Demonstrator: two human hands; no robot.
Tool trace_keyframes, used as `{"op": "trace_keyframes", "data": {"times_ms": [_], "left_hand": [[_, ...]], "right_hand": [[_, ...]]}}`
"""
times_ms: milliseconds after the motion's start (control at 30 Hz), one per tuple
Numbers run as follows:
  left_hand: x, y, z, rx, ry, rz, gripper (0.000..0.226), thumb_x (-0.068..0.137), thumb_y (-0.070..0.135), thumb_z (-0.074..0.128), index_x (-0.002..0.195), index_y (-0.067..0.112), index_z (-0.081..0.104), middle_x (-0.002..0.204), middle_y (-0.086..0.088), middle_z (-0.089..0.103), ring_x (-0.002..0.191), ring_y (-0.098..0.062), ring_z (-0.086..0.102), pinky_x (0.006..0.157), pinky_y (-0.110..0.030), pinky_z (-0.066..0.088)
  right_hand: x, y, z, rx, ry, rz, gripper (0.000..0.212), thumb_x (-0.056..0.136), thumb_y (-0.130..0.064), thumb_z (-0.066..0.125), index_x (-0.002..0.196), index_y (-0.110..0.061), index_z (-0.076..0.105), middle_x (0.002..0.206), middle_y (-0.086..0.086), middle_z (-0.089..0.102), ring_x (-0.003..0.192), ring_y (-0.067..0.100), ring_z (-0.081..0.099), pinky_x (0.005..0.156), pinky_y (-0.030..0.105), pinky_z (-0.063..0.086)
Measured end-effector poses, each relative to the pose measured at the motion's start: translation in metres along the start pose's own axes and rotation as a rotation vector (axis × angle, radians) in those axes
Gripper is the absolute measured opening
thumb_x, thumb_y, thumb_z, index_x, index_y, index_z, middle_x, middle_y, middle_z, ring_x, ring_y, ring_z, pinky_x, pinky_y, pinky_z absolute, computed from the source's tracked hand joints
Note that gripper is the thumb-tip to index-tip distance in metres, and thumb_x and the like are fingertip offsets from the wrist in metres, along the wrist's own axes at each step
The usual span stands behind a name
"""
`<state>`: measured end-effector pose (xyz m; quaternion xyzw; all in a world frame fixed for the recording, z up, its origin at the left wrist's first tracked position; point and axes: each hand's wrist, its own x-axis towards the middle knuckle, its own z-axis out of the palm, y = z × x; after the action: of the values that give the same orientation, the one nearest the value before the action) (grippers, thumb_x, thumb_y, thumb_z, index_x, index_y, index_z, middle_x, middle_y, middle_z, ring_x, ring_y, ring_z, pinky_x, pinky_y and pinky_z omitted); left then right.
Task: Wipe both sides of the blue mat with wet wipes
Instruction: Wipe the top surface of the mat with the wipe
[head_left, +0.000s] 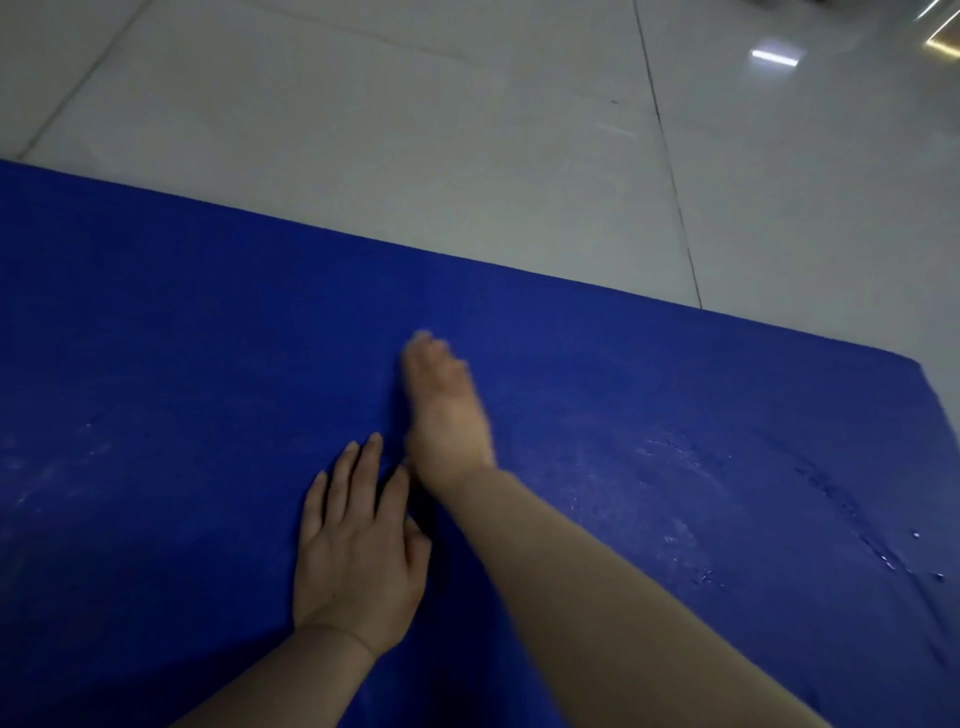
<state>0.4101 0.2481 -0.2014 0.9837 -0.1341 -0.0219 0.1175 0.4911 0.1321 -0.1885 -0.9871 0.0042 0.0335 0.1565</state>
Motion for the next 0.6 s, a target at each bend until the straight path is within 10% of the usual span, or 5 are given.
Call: {"op": "trace_keyframes", "data": {"times_ms": [133, 333, 600], "left_hand": [[-0.001, -0.001, -0.001, -0.016, -0.015, 0.004, 0.055, 0.085, 0.032, 0.032, 0.128, 0.011, 0.06, 0.145, -0.015, 0.045, 0.136, -0.028, 0.034, 0.114, -0.039, 0.009], [-0.002, -0.002, -0.001, -0.023, -0.032, 0.008, 0.055, 0.086, 0.032, 0.032, 0.13, 0.011, 0.059, 0.146, -0.015, 0.044, 0.136, -0.029, 0.033, 0.115, -0.04, 0.01], [0.024, -0.004, -0.004, -0.114, 0.081, 0.117, 0.032, 0.08, 0.018, 0.064, 0.112, 0.013, 0.068, 0.137, -0.014, 0.05, 0.131, -0.028, 0.04, 0.113, -0.049, 0.028]], "right_hand": [[0.006, 0.027, -0.02, -0.154, -0.02, -0.145, 0.066, 0.088, 0.006, 0.043, 0.149, -0.005, 0.02, 0.158, 0.011, 0.013, 0.144, 0.027, 0.012, 0.118, 0.035, 0.006], [-0.012, 0.133, -0.046, -0.056, 0.205, 0.666, 0.069, 0.088, 0.008, 0.039, 0.15, -0.007, 0.013, 0.159, 0.006, 0.005, 0.146, 0.021, 0.002, 0.118, 0.03, -0.001], [-0.012, 0.133, -0.034, 0.069, 0.264, 0.638, 0.07, 0.088, 0.007, 0.036, 0.151, -0.008, 0.012, 0.16, 0.0, 0.004, 0.146, 0.015, -0.001, 0.117, 0.024, -0.006]]}}
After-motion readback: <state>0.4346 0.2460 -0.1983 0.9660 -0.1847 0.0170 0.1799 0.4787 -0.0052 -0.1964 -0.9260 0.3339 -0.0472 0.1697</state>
